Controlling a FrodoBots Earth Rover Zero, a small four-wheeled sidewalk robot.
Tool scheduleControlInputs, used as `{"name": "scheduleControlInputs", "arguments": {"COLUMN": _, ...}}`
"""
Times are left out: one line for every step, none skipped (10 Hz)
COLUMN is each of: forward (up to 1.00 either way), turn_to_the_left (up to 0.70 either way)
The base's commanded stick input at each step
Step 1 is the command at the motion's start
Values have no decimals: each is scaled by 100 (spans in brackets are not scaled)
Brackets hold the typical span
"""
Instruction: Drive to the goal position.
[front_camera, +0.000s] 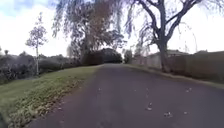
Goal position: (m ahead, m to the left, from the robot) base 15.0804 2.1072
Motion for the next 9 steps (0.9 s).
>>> {"name": "scheduleControlInputs", "arguments": {"forward": 85, "turn_to_the_left": -34}}
{"name": "scheduleControlInputs", "arguments": {"forward": 85, "turn_to_the_left": -34}}
{"name": "scheduleControlInputs", "arguments": {"forward": 85, "turn_to_the_left": -34}}
{"name": "scheduleControlInputs", "arguments": {"forward": 85, "turn_to_the_left": -34}}
{"name": "scheduleControlInputs", "arguments": {"forward": 85, "turn_to_the_left": -34}}
{"name": "scheduleControlInputs", "arguments": {"forward": 85, "turn_to_the_left": -34}}
{"name": "scheduleControlInputs", "arguments": {"forward": 85, "turn_to_the_left": -24}}
{"name": "scheduleControlInputs", "arguments": {"forward": 85, "turn_to_the_left": -4}}
{"name": "scheduleControlInputs", "arguments": {"forward": 85, "turn_to_the_left": -1}}
